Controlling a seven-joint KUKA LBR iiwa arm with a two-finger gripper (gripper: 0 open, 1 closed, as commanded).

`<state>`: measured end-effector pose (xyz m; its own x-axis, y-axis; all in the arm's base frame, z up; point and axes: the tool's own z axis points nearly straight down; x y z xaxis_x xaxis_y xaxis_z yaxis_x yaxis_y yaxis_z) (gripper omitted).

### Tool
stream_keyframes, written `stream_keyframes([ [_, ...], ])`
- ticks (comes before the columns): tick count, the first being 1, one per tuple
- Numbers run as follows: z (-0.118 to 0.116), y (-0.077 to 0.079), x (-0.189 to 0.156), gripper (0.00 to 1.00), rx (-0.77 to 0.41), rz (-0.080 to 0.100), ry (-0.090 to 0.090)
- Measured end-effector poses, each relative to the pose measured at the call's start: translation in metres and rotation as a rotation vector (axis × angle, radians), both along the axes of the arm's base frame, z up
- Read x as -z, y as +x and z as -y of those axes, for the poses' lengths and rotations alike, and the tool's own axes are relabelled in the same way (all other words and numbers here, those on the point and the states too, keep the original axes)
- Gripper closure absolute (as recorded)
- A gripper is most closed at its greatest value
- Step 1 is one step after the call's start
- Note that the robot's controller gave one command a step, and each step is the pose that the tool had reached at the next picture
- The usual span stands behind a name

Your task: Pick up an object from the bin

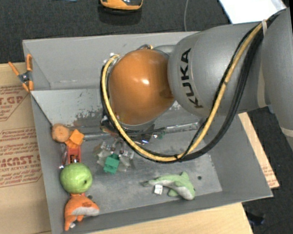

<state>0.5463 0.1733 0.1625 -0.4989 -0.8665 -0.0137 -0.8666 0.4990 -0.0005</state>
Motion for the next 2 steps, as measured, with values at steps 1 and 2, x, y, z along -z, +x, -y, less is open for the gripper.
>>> stream_keyframes([
  [1, 0.000, -0.002, -0.033, 1.00, 0.000, -0.009, -0.001],
  [2, -0.001, -0.002, -0.066, 1.00, 0.001, -0.006, 0.000],
])
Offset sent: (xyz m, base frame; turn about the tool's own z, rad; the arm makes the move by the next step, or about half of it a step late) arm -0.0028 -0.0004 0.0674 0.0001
